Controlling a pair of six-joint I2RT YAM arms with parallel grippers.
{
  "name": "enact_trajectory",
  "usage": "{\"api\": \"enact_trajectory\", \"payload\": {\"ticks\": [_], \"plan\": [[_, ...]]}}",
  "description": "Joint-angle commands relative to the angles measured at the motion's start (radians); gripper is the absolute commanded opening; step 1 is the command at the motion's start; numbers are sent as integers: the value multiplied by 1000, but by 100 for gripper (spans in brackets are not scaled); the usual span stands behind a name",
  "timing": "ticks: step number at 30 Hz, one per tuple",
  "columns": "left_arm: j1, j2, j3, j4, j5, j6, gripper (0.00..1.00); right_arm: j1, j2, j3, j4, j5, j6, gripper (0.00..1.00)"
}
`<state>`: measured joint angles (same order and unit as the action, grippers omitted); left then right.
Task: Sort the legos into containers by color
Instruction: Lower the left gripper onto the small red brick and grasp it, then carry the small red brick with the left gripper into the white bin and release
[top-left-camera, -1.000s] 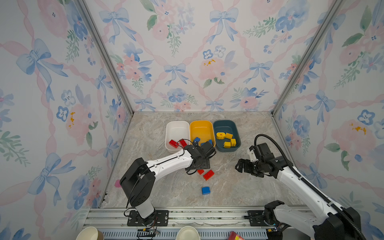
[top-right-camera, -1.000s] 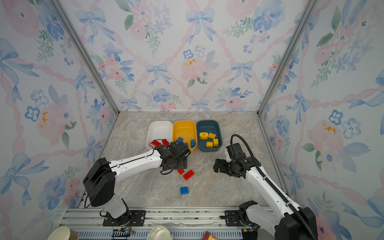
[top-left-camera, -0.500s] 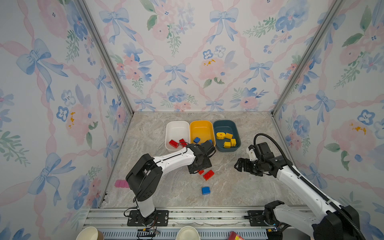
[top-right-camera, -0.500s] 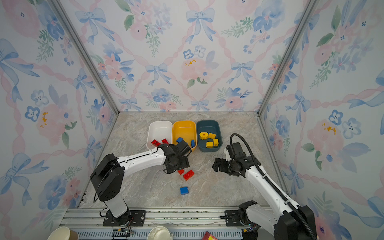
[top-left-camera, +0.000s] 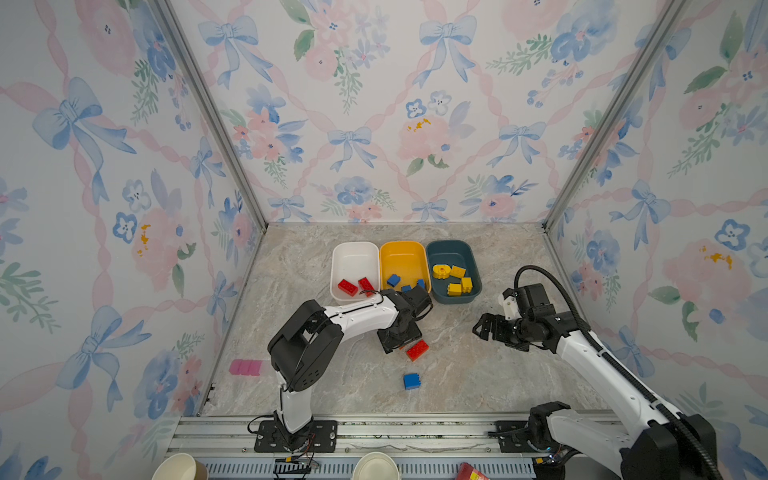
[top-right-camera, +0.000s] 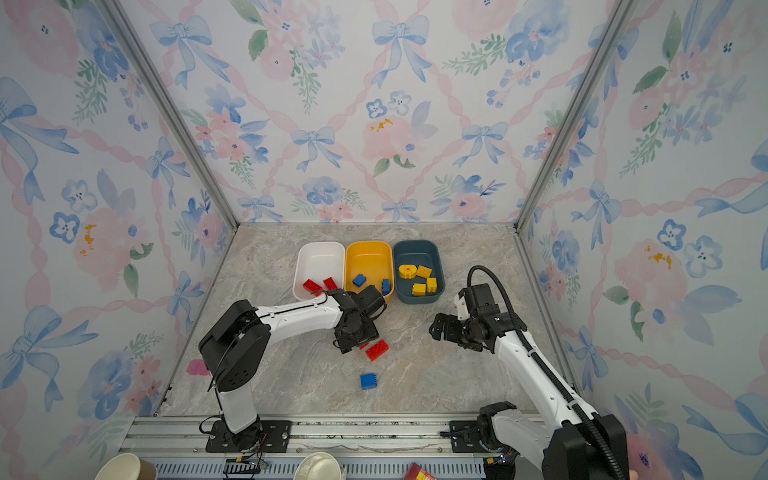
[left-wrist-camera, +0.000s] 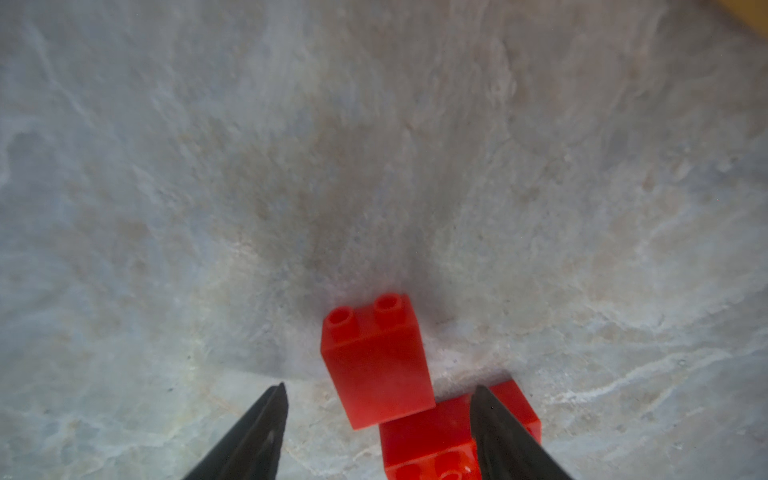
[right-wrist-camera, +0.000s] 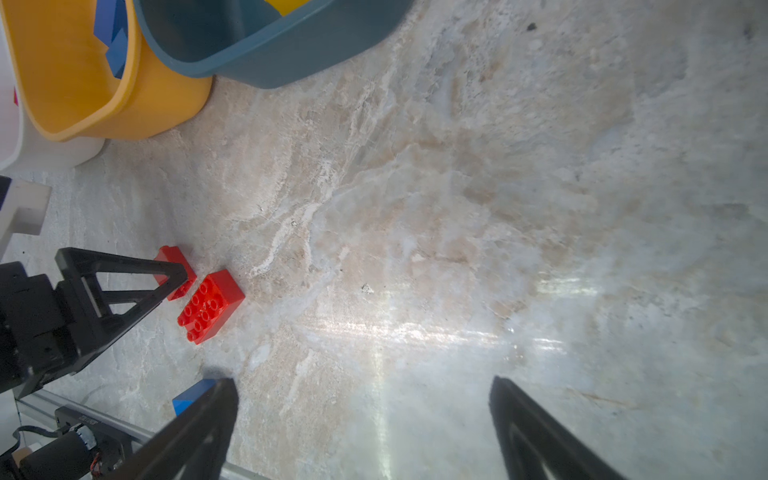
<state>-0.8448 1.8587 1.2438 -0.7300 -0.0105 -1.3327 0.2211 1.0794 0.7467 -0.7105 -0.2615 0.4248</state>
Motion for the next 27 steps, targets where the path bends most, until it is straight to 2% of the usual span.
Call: {"api": "enact_trajectory", "payload": {"ticks": [1, 20, 27], "plan": [[-5, 17, 19, -15, -27, -27, 69, -22, -18, -25, -4, -26, -23, 97], [-5, 67, 38, -13, -68, -15, 51, -27, -24, -32, -7, -35, -11, 97], [-7, 64, 39, -13, -73, -8, 41, -25, -34, -30, -15, -33, -5, 97]]}}
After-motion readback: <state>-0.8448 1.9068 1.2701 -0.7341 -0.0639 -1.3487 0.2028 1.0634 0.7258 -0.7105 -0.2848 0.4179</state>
